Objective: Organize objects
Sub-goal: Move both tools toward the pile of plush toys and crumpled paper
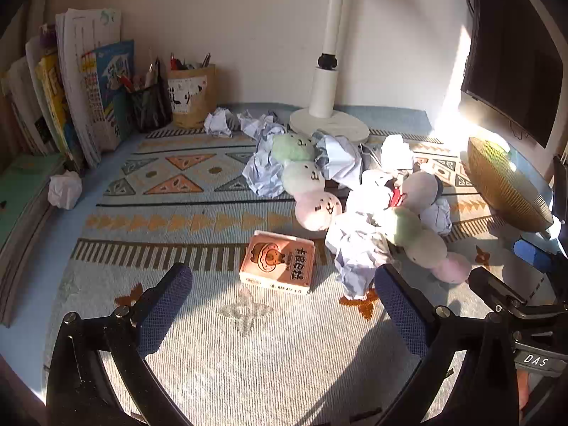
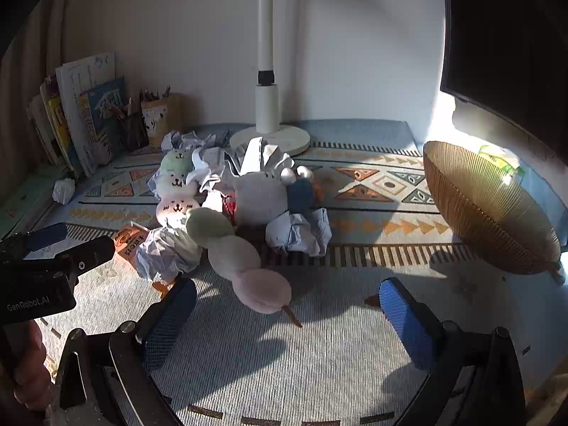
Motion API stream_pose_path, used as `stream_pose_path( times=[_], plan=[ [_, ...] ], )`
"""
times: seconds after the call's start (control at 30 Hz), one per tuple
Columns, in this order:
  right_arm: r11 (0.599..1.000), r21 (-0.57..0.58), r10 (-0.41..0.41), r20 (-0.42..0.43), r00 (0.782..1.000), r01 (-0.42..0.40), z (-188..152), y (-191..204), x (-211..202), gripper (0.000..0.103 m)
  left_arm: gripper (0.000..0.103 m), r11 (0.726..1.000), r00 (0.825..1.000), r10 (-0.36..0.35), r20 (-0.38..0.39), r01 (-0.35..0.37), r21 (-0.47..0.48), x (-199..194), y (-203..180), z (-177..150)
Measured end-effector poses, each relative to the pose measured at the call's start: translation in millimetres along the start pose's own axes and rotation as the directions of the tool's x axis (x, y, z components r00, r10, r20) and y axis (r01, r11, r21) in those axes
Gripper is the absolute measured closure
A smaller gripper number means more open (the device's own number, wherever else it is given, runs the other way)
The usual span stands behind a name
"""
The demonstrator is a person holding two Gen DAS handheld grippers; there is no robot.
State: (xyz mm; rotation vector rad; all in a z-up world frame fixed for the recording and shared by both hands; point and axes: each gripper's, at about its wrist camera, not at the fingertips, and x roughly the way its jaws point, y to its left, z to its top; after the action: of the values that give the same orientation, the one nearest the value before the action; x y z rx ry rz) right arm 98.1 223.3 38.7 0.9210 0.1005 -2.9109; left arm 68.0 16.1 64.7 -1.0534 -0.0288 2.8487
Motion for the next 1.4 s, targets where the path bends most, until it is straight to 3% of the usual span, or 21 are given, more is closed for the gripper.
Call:
stream_pose_path(
  times=[0.07,0.13,0.2,0.33,0.4,0.57,0.8,1.1,1.4],
  plan=[
    [0.999,0.005,-0.047,0.148,0.988,0.047,19,2,-10,0.000,0.000,1.000,0.997,0.010,0.083,-0.009,-0.010,-2,-4,14],
    [0.996,0.022,-0.089,0.198,0.976,0.086,37,2,0,0.000,0.000,0.998,0.992,0.065,0.113,-0.062,-0.032,11,-5,23],
    [0.996,0.031,-0.091,0.180,0.979,0.087,43,1,20,0.000,0.000,0.993,0.989,0.106,0.106,-0.100,-0.058,29,-4,23],
    [0.999,0.040,-0.022,0.077,0.997,0.019,29,-6,49,0.000,0.001,0.997,0.994,0.074,0.077,-0.071,-0.043,45,-9,9],
    [0.999,0.050,0.005,0.090,0.996,-0.010,28,-9,50,0.000,0.001,0.998,0.993,0.058,0.102,-0.056,-0.024,42,-12,8],
    [0.992,0.115,0.044,-0.007,0.999,-0.043,26,-19,72,0.000,0.001,0.996,0.993,0.094,0.075,-0.094,-0.003,46,-18,6],
    [0.991,0.122,0.065,-0.008,0.998,-0.063,24,-23,71,0.000,0.001,0.996,0.995,0.088,0.053,-0.087,-0.016,48,-14,9],
    [0.999,0.054,0.001,-0.003,1.000,-0.001,24,-8,68,0.000,0.001,0.996,0.999,0.041,0.019,-0.039,-0.081,52,1,9],
    [0.998,0.061,0.005,-0.007,1.000,-0.005,24,-10,69,0.000,0.001,0.993,1.000,0.017,0.006,-0.016,-0.113,55,8,9]
  ],
)
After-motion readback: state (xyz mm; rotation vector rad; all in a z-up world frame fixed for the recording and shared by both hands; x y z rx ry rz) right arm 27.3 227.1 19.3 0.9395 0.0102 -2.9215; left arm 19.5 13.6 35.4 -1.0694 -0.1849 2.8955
